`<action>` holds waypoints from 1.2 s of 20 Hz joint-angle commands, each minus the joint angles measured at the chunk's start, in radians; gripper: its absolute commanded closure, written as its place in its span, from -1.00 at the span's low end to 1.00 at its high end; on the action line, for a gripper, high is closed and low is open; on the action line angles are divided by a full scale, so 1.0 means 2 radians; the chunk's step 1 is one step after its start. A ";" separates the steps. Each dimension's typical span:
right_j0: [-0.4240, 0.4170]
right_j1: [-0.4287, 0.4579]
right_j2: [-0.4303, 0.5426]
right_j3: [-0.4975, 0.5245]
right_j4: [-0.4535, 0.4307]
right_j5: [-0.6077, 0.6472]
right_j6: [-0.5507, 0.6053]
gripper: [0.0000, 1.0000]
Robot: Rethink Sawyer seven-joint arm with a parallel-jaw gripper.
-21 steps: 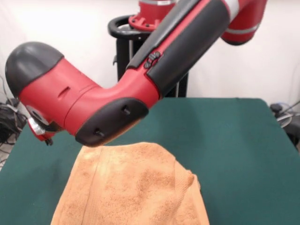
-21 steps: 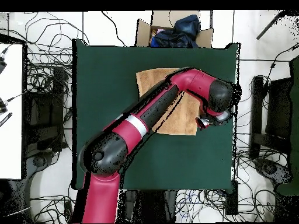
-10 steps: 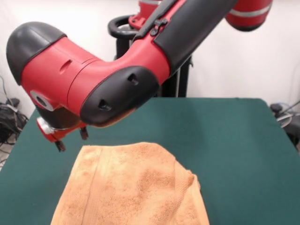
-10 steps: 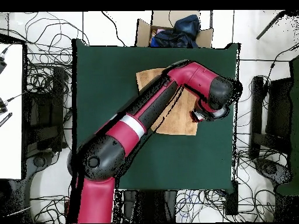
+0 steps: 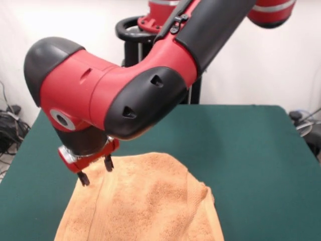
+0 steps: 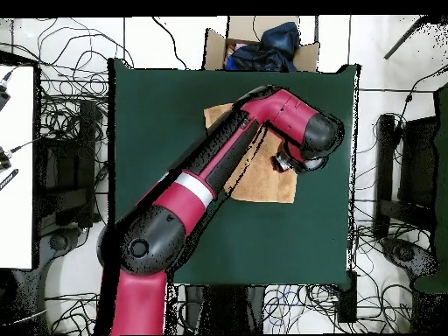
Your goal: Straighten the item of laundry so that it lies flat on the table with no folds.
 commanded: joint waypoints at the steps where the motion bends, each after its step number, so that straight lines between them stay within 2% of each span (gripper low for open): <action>1: 0.017 0.012 0.047 -0.053 0.035 0.092 -0.046 -1.00; 3: 0.020 0.015 0.042 -0.050 0.030 0.115 -0.054 -1.00; 10: 0.027 0.024 0.039 -0.046 0.015 0.137 -0.040 -1.00; 24: 0.021 0.039 0.051 -0.065 0.017 0.116 -0.010 -1.00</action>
